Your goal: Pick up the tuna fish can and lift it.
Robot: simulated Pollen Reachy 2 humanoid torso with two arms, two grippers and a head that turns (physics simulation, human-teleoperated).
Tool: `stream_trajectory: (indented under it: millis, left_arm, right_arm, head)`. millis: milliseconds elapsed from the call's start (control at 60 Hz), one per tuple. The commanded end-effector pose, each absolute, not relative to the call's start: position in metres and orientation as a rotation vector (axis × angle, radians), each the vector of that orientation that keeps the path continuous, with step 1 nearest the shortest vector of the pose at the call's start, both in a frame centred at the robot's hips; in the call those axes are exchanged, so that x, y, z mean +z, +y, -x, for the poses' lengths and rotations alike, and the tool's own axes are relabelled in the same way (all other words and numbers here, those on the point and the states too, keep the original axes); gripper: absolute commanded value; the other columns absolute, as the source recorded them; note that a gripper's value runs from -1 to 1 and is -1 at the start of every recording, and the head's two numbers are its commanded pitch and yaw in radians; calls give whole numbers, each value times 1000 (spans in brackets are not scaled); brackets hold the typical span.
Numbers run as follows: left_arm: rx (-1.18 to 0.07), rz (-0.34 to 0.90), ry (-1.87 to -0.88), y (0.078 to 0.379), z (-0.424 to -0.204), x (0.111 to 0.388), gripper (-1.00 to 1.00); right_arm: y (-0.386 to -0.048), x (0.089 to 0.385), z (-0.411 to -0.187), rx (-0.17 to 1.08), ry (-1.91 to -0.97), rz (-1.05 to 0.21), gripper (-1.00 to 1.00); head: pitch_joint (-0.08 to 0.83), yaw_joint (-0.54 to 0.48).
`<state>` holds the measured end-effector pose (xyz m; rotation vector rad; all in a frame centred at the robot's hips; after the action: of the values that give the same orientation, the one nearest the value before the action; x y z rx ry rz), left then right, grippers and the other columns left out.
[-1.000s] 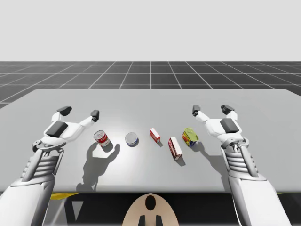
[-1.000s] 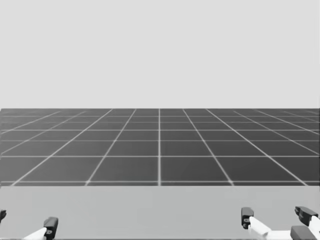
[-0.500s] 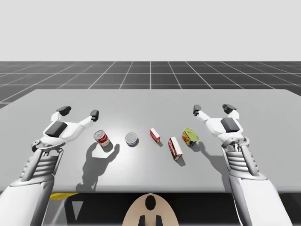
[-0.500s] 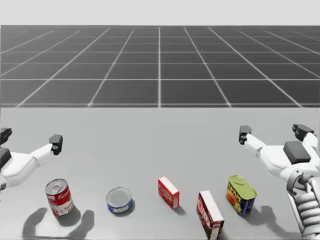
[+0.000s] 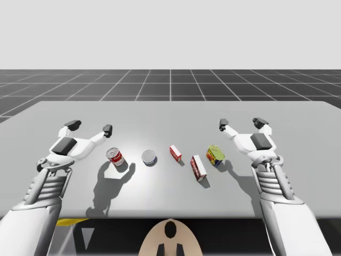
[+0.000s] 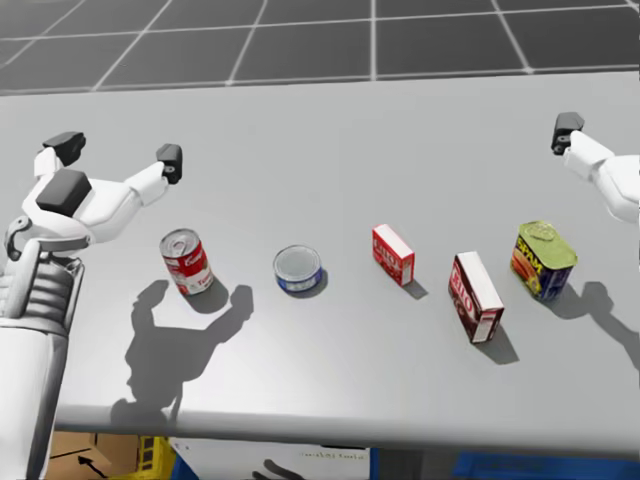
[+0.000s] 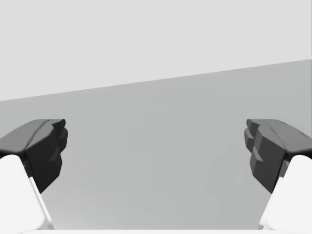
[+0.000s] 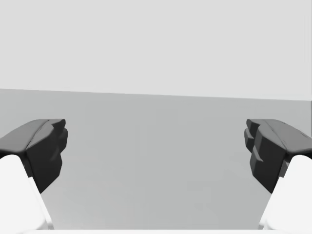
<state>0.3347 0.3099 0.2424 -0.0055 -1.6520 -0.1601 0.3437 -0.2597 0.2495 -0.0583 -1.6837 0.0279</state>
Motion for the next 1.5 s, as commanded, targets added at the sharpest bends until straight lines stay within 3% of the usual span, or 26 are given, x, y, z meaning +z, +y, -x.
stream_trajectory:
  millis: [17,317,467,667,883,1167,1500]
  left_arm:
    - [-161,5,-1652,310,-335,242,-1000]
    - [-162,82,-1637,307,-329,250,-1000]
    - [-213,306,-1512,297,-296,274,-1000]
    - [-294,389,-1403,270,-250,287,-1000]
    - [-300,437,-1354,230,-218,269,-1000]
    - [-277,427,-1334,204,-213,221,-1000]
    - [-262,400,-1251,170,-242,191,-1000]
  right_arm:
    - [-260,250,-343,28,-1684,58,-1000]
    - [-260,251,-342,24,-1684,57,-1000]
    - [-261,252,-341,20,-1689,59,-1000]
    - [-260,251,-342,26,-1686,61,-1000]
    - [-261,252,-341,27,-1691,58,-1000]
    - [-260,252,-342,31,-1690,55,-1000]
    - [-257,251,-341,36,-1691,54,-1000]
  head:
    - [659,155]
    - [691,174]
    - [682,164]
    - [676,171]
    - [676,178]
    - [674,182]
    - [671,188]
